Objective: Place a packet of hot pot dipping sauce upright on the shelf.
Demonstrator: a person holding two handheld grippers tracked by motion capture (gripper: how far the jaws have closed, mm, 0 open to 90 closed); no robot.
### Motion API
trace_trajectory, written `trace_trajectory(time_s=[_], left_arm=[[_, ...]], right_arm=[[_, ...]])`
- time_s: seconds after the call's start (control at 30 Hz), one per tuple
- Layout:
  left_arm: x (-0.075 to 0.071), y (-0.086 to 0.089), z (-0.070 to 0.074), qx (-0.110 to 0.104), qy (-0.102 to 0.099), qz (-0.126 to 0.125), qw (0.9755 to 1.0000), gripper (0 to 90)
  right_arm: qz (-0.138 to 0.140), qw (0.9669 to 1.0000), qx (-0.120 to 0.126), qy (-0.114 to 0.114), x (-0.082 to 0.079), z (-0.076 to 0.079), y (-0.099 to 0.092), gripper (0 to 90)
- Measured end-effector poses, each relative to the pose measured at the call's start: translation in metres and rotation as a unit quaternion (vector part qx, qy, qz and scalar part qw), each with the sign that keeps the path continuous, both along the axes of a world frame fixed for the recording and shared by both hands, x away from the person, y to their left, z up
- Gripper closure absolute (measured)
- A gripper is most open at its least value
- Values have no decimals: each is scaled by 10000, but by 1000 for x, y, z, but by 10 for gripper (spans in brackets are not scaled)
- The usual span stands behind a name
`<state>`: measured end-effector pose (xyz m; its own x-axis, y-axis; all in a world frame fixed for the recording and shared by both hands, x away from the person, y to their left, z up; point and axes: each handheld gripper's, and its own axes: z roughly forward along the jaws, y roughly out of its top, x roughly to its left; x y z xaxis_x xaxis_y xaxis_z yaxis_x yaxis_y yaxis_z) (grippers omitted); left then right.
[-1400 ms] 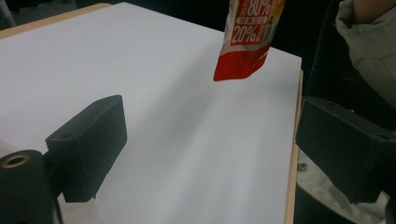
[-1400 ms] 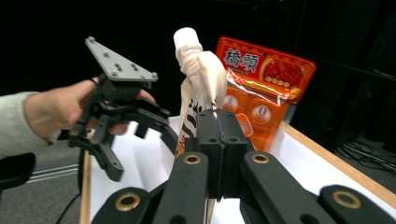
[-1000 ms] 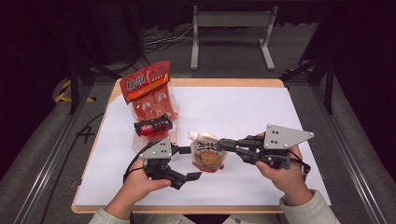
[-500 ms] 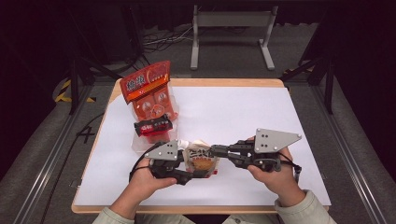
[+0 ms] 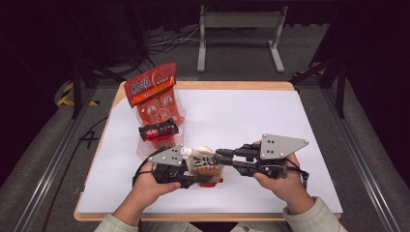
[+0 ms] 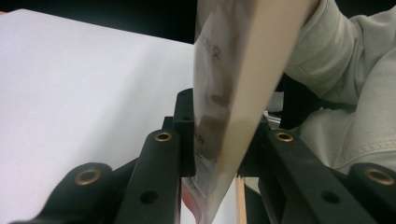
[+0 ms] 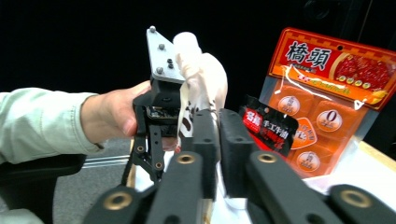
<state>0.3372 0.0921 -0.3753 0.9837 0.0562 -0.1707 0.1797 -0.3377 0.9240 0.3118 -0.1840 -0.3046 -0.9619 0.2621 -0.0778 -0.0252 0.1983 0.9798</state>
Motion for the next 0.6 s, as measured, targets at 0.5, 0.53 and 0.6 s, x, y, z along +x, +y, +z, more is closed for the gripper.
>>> trace_trajectory(time_s=[0.5,0.53,0.6], left_arm=[[13,55,17,182,-275,928,9951,762],[15,61,18,178,-291,1008,9943,763],[18,70,18,169,-294,1152,9928,763]], right_arm=[[-442,9989,11,120,9,-3,-19,518],[-469,9988,0,129,9,-3,-21,517],[-534,9984,-14,174,11,-5,-26,517]])
